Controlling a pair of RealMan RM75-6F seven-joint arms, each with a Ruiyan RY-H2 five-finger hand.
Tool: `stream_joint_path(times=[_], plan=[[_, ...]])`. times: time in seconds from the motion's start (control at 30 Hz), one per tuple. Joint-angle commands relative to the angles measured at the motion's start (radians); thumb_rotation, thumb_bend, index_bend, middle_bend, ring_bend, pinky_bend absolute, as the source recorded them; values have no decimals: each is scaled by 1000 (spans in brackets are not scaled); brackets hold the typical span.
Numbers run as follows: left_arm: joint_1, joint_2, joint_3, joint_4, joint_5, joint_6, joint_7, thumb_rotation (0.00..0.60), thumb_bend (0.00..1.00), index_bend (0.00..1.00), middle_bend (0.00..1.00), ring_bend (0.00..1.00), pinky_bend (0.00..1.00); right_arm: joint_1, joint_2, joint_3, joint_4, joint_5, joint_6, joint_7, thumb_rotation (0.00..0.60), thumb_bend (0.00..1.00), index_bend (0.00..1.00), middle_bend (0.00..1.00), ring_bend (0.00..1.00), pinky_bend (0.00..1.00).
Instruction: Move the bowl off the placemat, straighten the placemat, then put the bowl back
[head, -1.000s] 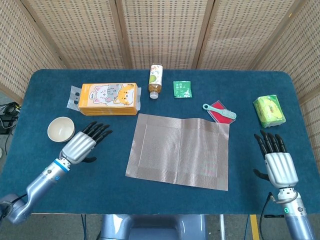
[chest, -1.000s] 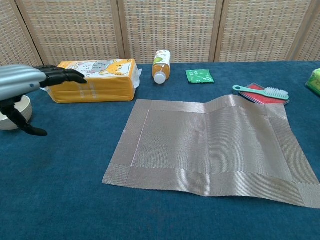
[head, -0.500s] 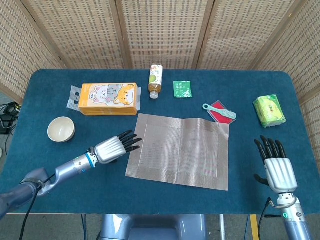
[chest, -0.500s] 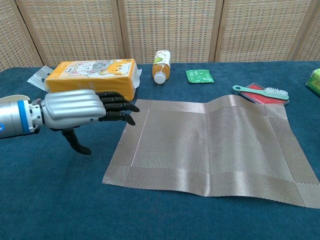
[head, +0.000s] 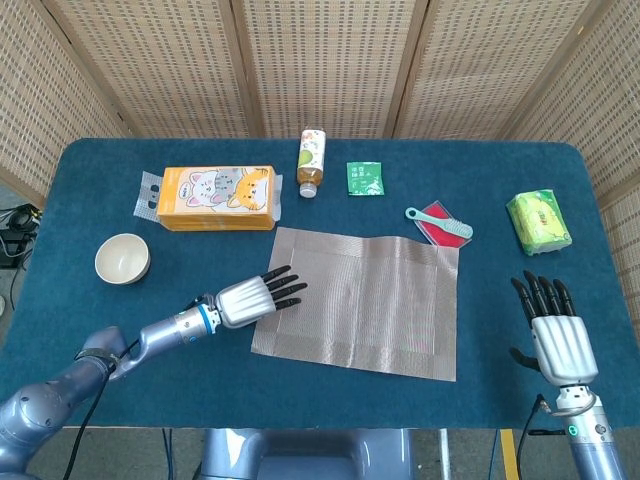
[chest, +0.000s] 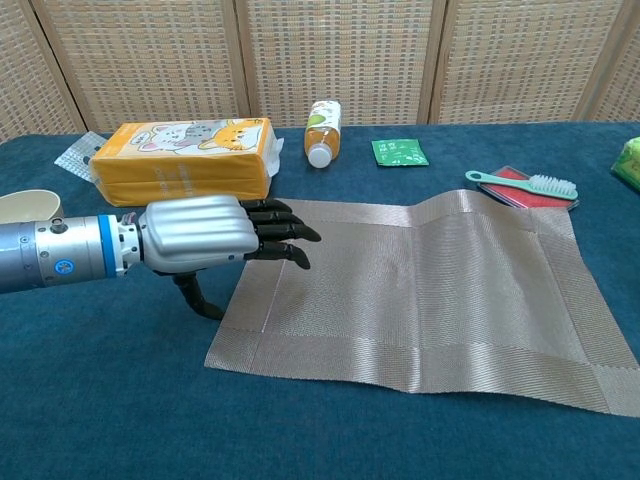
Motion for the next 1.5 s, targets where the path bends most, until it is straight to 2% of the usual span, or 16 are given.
stream_joint_path(times=[0.03,0.33,0.5,0.6,0.9,1.5], plan=[[-8,-12,8,11,-4,-2,-1,600,0,159,0,0,0,-2,2,2,-3,-2,1,0,600,0,0,0,0,0],[-28,-34,25,20,-22,-12,10,600,9,163,0,0,0,-12,11,10,-15,-15,5,4,600,0,0,0,0,0],[-32,-36,35,20,-32,-16,11,600,207,175,0,0,0,-17,16,13,-21,-24,5,10,600,0,0,0,0,0],[-32,-35,40,18,-40,-15,11,600,288,179,0,0,0,-20,19,14,-24,-31,7,11,600,0,0,0,0,0],[-35,-40,50,17,-58,-11,12,600,434,190,0,0,0,-28,27,19,-35,-42,8,13,600,0,0,0,0,0],[-57,-32,38,-16,-93,-10,25,600,448,206,0,0,0,-35,40,25,-48,-47,-4,14,600,0,0,0,0,0]])
